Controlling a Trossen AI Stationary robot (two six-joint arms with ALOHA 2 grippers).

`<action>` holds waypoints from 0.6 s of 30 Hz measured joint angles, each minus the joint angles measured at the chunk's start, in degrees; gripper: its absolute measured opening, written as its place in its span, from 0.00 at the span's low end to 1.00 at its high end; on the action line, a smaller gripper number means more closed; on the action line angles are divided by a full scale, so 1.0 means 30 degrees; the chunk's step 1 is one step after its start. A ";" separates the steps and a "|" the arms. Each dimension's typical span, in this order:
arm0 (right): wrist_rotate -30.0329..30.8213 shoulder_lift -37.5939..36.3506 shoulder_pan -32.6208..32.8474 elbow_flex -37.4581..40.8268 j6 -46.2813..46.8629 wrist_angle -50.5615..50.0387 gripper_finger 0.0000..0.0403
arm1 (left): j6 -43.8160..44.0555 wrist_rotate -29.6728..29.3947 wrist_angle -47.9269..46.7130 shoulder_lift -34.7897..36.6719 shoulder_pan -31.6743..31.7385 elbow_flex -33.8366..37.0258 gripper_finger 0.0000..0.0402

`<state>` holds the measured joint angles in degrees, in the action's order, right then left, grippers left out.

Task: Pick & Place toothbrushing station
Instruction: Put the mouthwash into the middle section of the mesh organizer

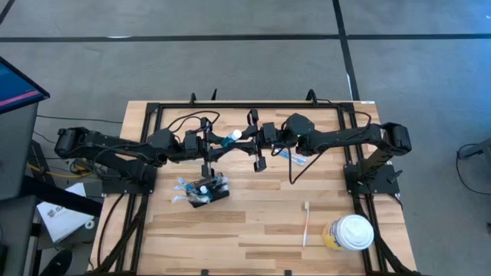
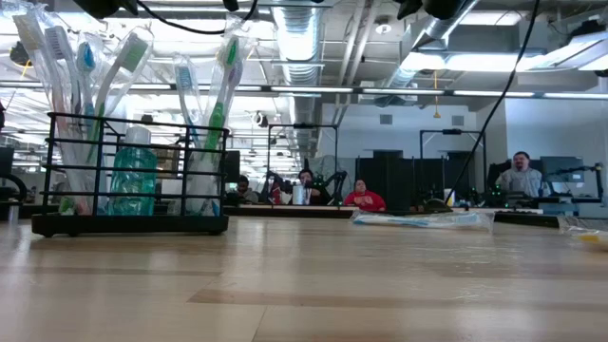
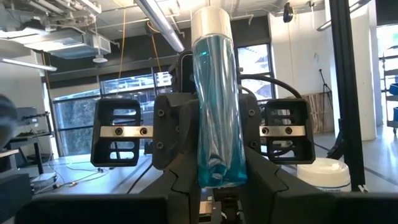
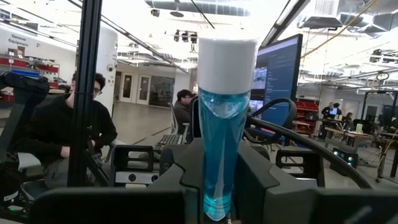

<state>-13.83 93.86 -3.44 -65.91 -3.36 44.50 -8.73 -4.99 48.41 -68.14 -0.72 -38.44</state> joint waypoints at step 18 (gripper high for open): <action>-0.1005 -0.0040 -0.0160 0.0036 0.0289 -0.2343 0.11 | 0.0731 0.0103 -0.6380 0.2932 0.0085 -0.0020 0.42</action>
<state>-16.84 93.74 -3.92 -65.80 -2.49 37.47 -6.54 -4.69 29.27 -59.34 -0.47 -38.50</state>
